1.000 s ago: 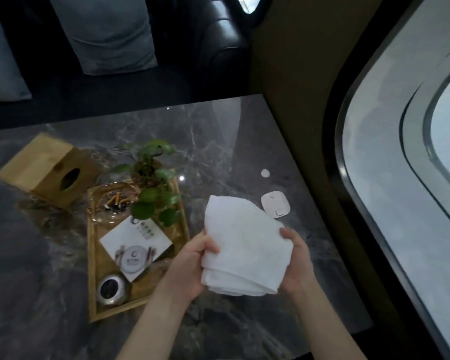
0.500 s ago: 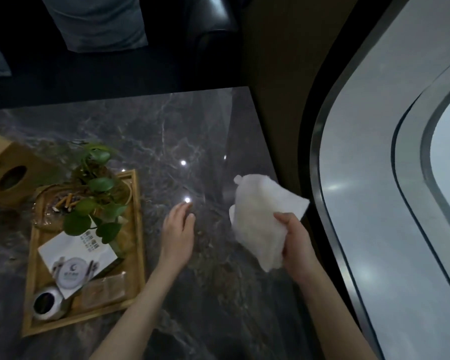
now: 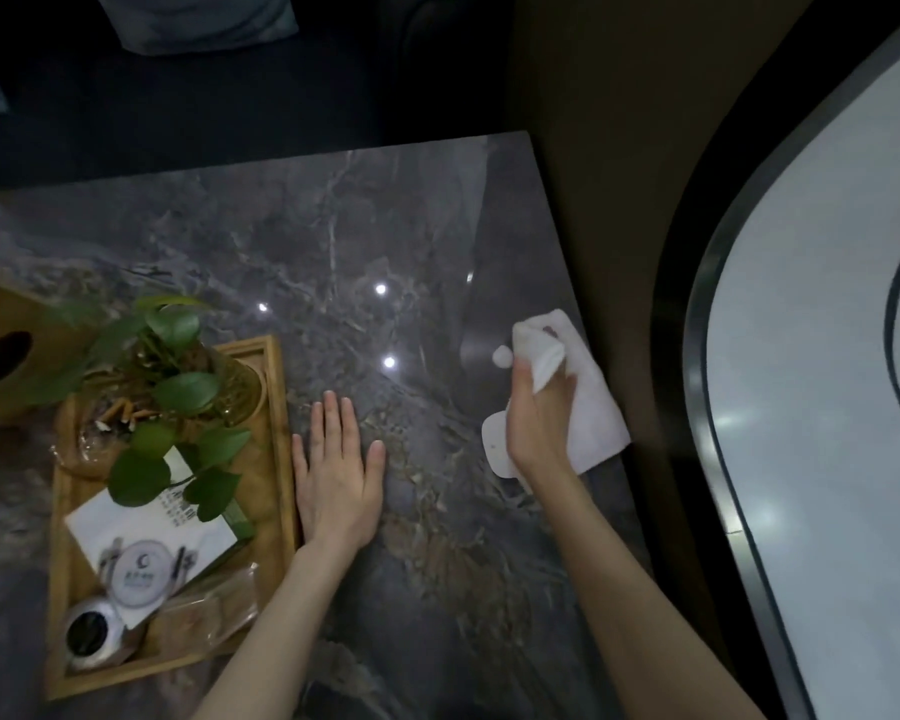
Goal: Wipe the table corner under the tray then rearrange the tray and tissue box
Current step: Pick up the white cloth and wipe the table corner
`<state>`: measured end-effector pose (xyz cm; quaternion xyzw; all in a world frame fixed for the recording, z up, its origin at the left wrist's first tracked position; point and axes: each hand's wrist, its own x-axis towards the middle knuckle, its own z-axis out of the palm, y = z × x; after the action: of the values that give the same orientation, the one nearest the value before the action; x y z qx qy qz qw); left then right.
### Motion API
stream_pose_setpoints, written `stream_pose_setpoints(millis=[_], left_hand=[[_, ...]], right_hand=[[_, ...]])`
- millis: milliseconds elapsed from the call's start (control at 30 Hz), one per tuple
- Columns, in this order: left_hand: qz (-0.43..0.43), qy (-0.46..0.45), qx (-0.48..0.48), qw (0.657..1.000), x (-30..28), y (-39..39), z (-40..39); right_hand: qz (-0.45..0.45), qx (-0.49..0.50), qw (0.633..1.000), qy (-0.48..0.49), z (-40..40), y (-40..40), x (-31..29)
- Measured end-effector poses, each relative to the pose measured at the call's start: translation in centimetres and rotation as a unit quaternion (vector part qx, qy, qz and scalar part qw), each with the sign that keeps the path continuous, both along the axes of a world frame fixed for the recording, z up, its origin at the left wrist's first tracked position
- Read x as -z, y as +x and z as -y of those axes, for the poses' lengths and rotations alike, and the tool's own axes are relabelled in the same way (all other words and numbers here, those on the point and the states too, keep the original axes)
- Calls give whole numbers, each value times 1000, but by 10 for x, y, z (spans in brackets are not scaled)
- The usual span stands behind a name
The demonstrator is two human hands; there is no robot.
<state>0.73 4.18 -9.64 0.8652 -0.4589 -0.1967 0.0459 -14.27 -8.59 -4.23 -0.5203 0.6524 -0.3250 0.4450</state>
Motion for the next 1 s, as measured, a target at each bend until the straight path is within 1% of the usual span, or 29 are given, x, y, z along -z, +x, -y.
stream_pose_setpoints(millis=[67, 133, 200, 267, 367, 433, 500, 533, 567, 633, 700, 733, 767, 867, 1000], left_hand=[[-1, -7, 0, 1000, 1, 0, -1], [-7, -12, -3, 1000, 2, 0, -1], [-8, -18, -5, 1000, 3, 0, -1], [-4, -24, -4, 1000, 4, 0, -2], [1, -33, -7, 999, 5, 0, -2], [7, -33, -5, 999, 6, 0, -2], [13, -37, -4, 999, 7, 0, -2], [15, -38, -4, 999, 8, 0, -2], [16, -39, -5, 999, 8, 0, -2], [17, -41, -4, 999, 9, 0, -2], [16, -42, -5, 999, 9, -1, -2], [16, -42, -5, 999, 9, -1, -2], [17, -42, -4, 999, 9, -1, -2], [23, -39, -3, 999, 10, -1, -2], [28, -42, -3, 999, 11, -1, -3]], right_hand=[[5, -43, 999, 32, 6, 9, 9], [-49, -82, 994, 55, 10, 15, 19], [-110, -117, 986, 50, 14, 20, 25], [-164, -152, 974, 22, 18, 23, 31], [-205, -195, 959, 12, 25, 30, 37], [-256, -243, 936, -2, 28, 34, 38], [-322, -298, 898, -20, 31, 38, 40], [-347, -319, 881, -26, 33, 38, 42], [-356, -334, 873, -24, 36, 37, 41], [-324, -345, 881, -17, 44, 31, 37], [-286, -322, 902, -15, 48, 24, 32], [-295, -300, 907, -21, 48, 21, 32], [-322, -280, 904, -26, 47, 20, 34], [-399, -250, 882, -25, 41, 25, 47], [-433, -245, 866, -53, 39, 32, 53]])
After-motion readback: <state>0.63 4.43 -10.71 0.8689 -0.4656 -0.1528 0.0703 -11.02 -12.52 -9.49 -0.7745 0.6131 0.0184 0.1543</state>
